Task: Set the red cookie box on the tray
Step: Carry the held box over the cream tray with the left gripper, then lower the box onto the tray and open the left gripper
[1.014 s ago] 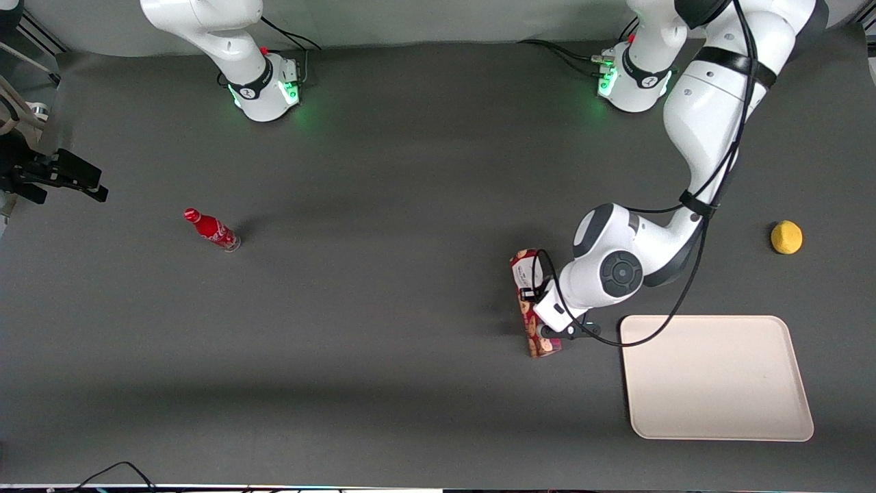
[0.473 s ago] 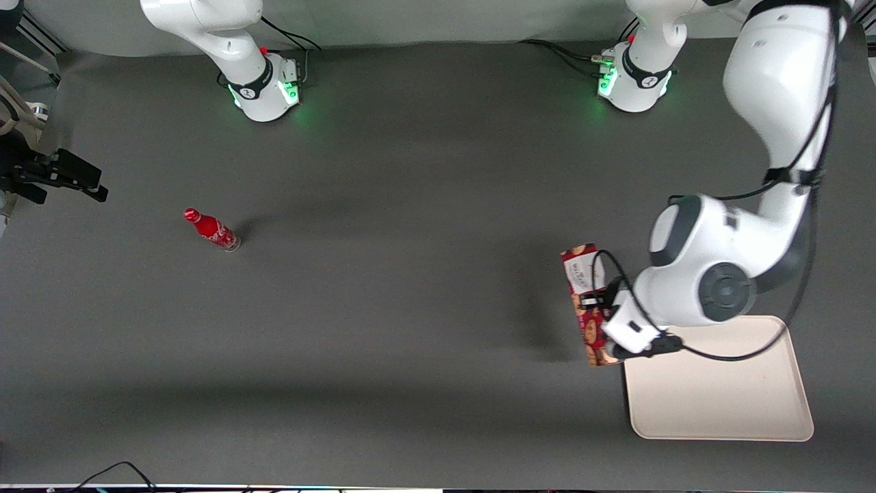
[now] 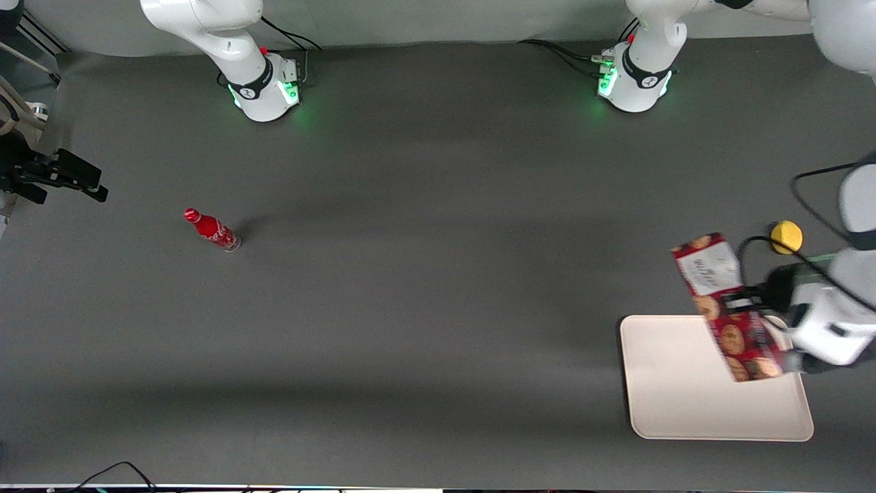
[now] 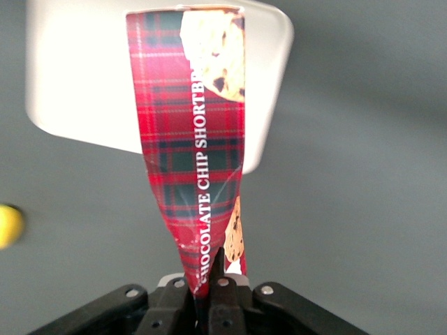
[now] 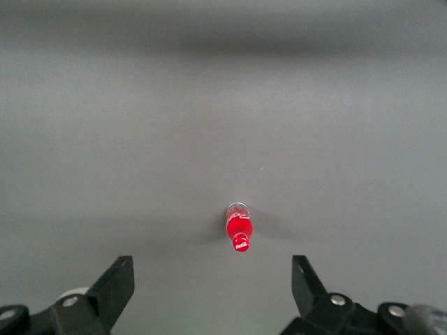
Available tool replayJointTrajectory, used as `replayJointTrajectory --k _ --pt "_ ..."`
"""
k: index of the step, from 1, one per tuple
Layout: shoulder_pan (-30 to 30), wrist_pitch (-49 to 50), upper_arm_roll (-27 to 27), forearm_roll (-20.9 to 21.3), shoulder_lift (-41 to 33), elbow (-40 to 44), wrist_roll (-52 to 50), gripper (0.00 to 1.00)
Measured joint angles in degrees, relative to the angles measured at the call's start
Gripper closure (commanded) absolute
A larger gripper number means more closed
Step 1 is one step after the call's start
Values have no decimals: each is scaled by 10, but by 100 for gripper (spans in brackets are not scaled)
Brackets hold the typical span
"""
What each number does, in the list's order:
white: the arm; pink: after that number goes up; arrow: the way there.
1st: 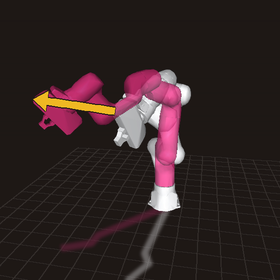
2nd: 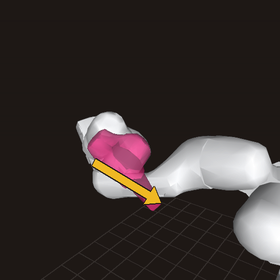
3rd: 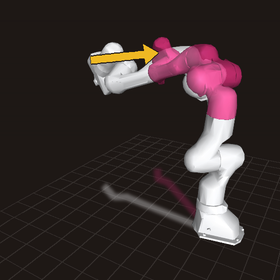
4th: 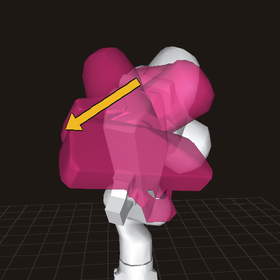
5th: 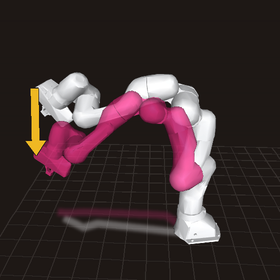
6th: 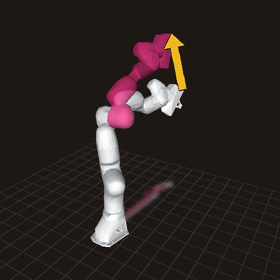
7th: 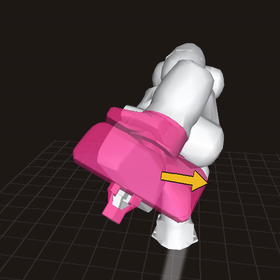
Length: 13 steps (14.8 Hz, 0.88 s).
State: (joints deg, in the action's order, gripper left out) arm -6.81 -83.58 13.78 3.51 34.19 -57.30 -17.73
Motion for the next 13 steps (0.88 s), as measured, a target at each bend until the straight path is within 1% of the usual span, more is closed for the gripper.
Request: replayJointTrajectory --k 2,4,7,9,13 --pt "-5 -3 -64 -1 2 8 105 100" --pt "-8 -30 -120 -2 15 7 206 100" --pt "-10 -96 -173 -3 60 4 311 100" --pt "-9 -157 -196 -3 97 -9 336 100" --pt "-11 -282 -212 -5 166 -42 341 100"
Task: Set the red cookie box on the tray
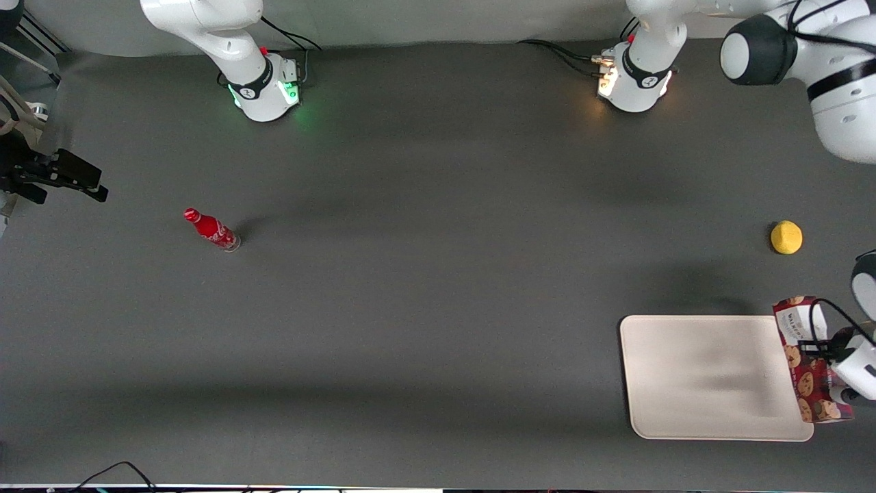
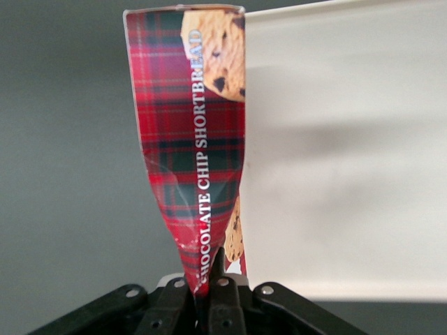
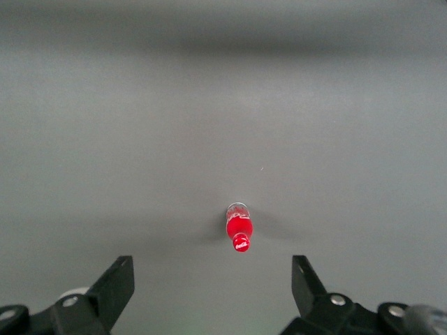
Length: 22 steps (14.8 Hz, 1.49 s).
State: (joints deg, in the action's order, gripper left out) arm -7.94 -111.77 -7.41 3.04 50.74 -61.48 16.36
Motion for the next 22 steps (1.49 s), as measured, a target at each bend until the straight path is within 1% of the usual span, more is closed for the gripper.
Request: replayJointTrajectory --k 1,2,3,5,7,9,11,14,17,19,21,22 --pt "-2 -29 -2 -1 16 -2 0 100" --pt "-5 -54 -3 -2 29 -3 0 56" --pt "-7 -71 -3 -6 40 -3 0 1" --pt "-10 -84 -5 -27 51 -3 0 0" --pt "-11 -78 -8 -32 49 2 -1 0" --pt "-11 -26 -16 -32 38 23 -1 0" --pt "-10 70 -25 -32 15 62 -1 0" --pt "-3 189 -31 -32 -48 99 -1 0" --pt "12 295 -31 -32 -127 104 -2 0" --pt "24 372 -28 -33 -175 103 -22 0" --pt "27 426 2 -33 -226 88 -51 0" --pt "28 436 22 -33 -261 58 -73 0"
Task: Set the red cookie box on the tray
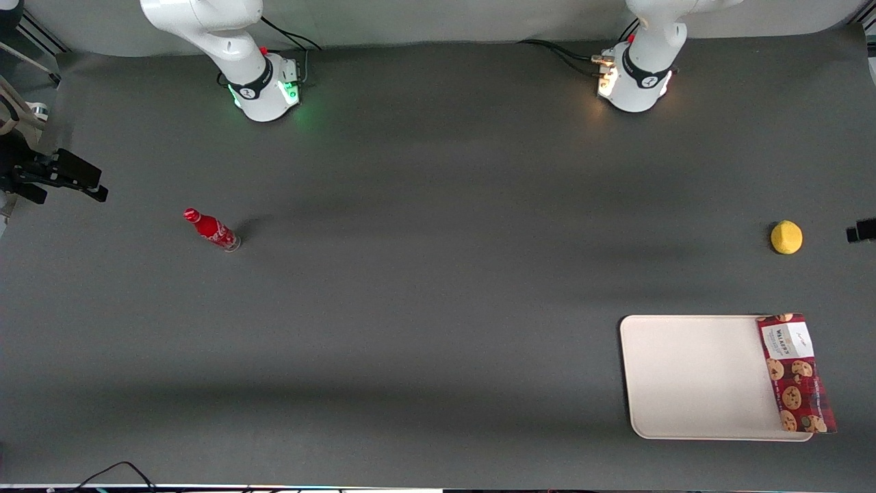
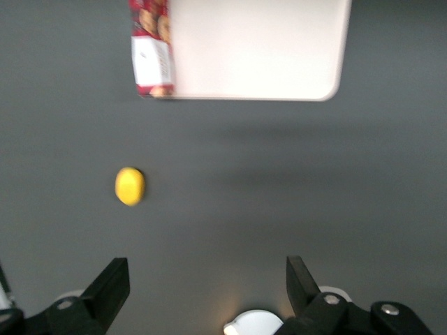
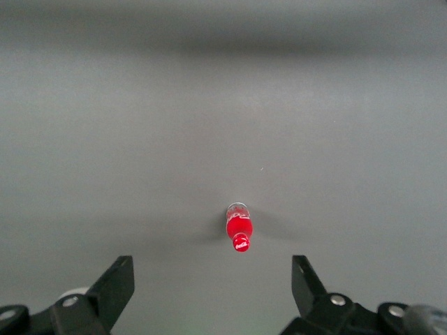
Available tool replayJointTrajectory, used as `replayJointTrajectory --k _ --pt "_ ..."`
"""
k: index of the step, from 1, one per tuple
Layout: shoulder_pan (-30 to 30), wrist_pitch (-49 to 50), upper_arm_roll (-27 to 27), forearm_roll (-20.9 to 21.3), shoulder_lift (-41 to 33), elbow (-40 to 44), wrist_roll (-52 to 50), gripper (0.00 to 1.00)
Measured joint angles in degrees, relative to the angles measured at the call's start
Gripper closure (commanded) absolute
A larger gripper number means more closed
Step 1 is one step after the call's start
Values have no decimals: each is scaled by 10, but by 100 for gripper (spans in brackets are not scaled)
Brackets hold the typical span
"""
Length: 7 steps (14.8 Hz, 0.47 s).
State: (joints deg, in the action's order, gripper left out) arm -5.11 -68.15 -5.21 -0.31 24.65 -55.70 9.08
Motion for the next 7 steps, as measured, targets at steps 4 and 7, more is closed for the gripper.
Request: replayJointTrajectory --k 4,7 --pt "6 -81 50 0 -182 -245 -35 0" --pt "5 -149 67 0 -280 -406 -35 0"
